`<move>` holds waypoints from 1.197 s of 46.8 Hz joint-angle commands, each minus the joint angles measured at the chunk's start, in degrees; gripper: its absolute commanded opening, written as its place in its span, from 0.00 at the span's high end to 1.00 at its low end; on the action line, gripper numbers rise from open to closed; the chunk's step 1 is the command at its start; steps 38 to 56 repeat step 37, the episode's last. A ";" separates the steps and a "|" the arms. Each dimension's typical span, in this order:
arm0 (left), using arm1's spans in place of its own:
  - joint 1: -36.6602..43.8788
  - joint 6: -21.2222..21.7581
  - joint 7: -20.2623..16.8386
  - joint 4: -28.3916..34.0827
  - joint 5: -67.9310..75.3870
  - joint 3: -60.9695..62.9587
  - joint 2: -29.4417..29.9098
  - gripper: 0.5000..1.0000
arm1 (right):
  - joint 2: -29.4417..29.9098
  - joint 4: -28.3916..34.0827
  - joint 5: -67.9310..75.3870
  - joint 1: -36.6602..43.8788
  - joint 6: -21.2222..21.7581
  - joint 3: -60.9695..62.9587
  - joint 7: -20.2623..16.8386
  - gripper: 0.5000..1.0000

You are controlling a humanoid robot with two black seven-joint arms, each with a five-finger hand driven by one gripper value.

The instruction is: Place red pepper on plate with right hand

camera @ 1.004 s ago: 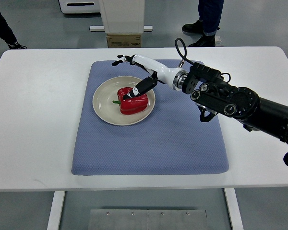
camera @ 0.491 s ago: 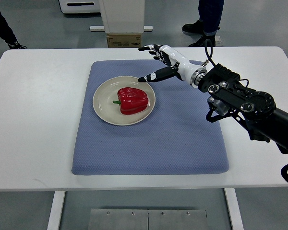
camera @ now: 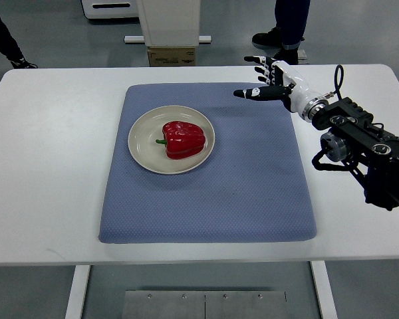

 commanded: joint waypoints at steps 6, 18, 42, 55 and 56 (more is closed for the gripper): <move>0.00 0.00 0.01 0.02 0.00 0.00 0.00 0.00 | 0.07 0.07 5.36 -3.06 -1.57 4.45 0.20 0.00; 0.00 0.00 0.01 0.02 0.00 0.00 0.00 0.00 | -0.11 0.25 5.45 -7.02 -2.63 10.17 2.05 0.00; 0.00 0.00 0.01 0.02 0.00 0.00 0.00 0.00 | -0.28 1.66 5.54 -10.89 -2.54 13.25 2.05 0.00; 0.00 0.00 0.01 0.02 0.00 0.00 0.00 0.00 | -0.28 1.66 5.54 -10.89 -2.54 13.25 2.05 0.00; 0.00 0.00 0.01 0.02 0.00 0.00 0.00 0.00 | -0.28 1.66 5.54 -10.89 -2.54 13.25 2.05 0.00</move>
